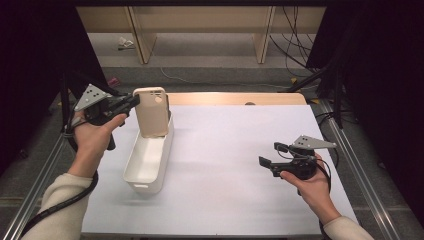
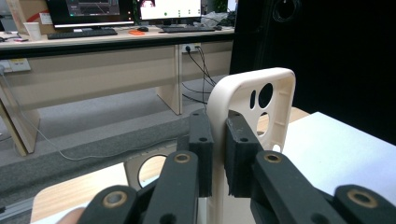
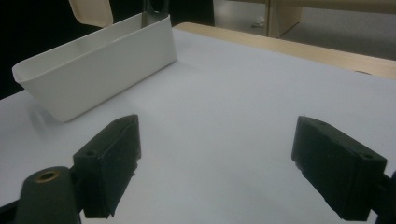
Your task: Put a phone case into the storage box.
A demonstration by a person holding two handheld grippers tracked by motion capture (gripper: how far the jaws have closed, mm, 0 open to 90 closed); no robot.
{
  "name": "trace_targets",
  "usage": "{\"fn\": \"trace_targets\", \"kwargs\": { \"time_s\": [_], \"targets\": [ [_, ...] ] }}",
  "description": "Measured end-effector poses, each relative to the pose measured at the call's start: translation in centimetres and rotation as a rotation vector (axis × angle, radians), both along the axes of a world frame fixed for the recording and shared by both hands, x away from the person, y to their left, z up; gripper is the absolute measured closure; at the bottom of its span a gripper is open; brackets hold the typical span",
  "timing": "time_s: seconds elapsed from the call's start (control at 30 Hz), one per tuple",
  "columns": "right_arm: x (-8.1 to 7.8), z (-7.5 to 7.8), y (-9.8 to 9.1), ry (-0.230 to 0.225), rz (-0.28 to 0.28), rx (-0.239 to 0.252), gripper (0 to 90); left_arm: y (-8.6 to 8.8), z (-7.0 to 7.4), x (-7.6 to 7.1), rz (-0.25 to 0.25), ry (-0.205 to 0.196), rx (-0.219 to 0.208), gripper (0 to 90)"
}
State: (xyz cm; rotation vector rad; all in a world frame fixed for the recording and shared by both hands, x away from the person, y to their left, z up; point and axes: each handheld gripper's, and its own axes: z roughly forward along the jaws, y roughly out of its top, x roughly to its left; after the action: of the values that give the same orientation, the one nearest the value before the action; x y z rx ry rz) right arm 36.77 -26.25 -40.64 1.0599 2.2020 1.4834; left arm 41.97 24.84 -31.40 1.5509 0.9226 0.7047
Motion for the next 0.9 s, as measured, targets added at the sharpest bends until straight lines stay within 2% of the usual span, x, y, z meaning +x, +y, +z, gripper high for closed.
{"fn": "trace_targets", "kwargs": {
  "time_s": [0.13, 0.43, 0.67, 0.9],
  "targets": [
    [0.0, 0.0, 0.0, 0.0, -0.002, 0.0, 16.5, 0.1, -0.3, 0.6, -0.001, 0.002, 0.012, 82.8],
    [0.0, -0.1, 0.0, 0.001, 0.001, -0.001, 16.5, 0.7, -0.8, 1.6, 0.016, 0.01, 0.005, 82.8],
    [0.0, -0.1, 0.0, 0.004, -0.001, -0.001, 16.4, 1.1, -1.3, 2.3, 0.022, 0.002, 0.027, 82.7],
    [0.1, -0.1, 0.0, 0.007, 0.001, 0.001, 16.4, 1.3, -1.9, 3.2, 0.02, 0.011, 0.034, 82.7]
  ]
}}
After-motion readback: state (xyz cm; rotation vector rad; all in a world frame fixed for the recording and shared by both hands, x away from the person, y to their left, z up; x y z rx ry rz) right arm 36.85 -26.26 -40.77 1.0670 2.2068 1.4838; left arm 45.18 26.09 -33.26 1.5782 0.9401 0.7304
